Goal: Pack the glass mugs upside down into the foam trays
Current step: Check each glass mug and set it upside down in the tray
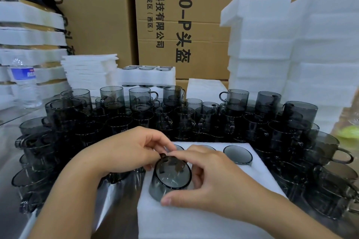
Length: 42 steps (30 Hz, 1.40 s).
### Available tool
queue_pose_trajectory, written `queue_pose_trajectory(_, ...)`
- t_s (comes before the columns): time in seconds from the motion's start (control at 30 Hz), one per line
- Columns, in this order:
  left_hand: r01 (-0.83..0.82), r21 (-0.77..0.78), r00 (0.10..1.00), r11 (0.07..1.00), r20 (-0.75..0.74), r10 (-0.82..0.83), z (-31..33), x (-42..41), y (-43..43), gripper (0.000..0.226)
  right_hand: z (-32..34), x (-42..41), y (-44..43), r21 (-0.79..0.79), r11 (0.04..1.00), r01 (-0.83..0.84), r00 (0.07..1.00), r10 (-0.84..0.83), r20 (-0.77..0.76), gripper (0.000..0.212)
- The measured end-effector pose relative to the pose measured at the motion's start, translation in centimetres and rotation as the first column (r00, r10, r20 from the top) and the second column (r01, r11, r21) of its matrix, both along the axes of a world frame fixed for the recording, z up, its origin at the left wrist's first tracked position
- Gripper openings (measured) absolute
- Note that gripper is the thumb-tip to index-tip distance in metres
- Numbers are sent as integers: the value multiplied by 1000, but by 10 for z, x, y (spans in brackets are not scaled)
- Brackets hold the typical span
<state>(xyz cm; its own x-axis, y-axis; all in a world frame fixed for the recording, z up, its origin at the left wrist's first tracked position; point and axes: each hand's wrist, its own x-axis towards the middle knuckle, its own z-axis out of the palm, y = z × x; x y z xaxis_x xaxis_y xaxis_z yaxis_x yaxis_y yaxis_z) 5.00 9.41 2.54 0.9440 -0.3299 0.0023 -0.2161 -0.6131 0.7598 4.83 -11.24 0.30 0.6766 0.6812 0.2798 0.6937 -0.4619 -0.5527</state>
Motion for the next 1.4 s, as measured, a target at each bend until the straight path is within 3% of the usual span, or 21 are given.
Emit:
queue_pose_trajectory(0.1, -18, -20, 1000, 1000, 19, 18, 1, 0, 0, 53, -1, 0, -1, -13, 1000, -10, 1000, 10, -16, 84)
queue_pose_trajectory(0.23, -41, -97, 999, 994, 6, 42, 1, 1, -7, 25, 0, -3, 0, -36, 999, -38, 999, 37, -8, 78)
queue_pose_trajectory(0.37, 13, -113, 999, 994, 32, -9, 1, -2, -4, 20, 1, -2, 0, 12, 999, -30, 998, 31, -49, 68)
queue_pose_trajectory(0.57, 88, -17, 990, 996, 111, -85, -1, -6, -5, 35, 1, 0, -1, -2, 999, -47, 998, 47, -46, 61)
queue_pose_trajectory(0.97, 203, 91, 966, 975, -180, -184, 20, 8, -1, 29, 2, -4, 3, -129, 991, -18, 999, 24, 45, 58)
queue_pose_trajectory(1.1, 192, 98, 975, 977, -134, -178, 20, 8, 5, 30, 5, -4, 3, -146, 989, 2, 998, 7, 66, 40)
queue_pose_trajectory(1.27, 88, -37, 995, 995, 45, -86, 17, 2, 19, 37, 4, -6, 2, -125, 991, 40, 992, -24, 125, 63)
queue_pose_trajectory(1.4, 61, -62, 995, 996, 88, -56, 14, 1, 18, 35, 1, -9, 4, -84, 995, 61, 984, -45, 175, 51)
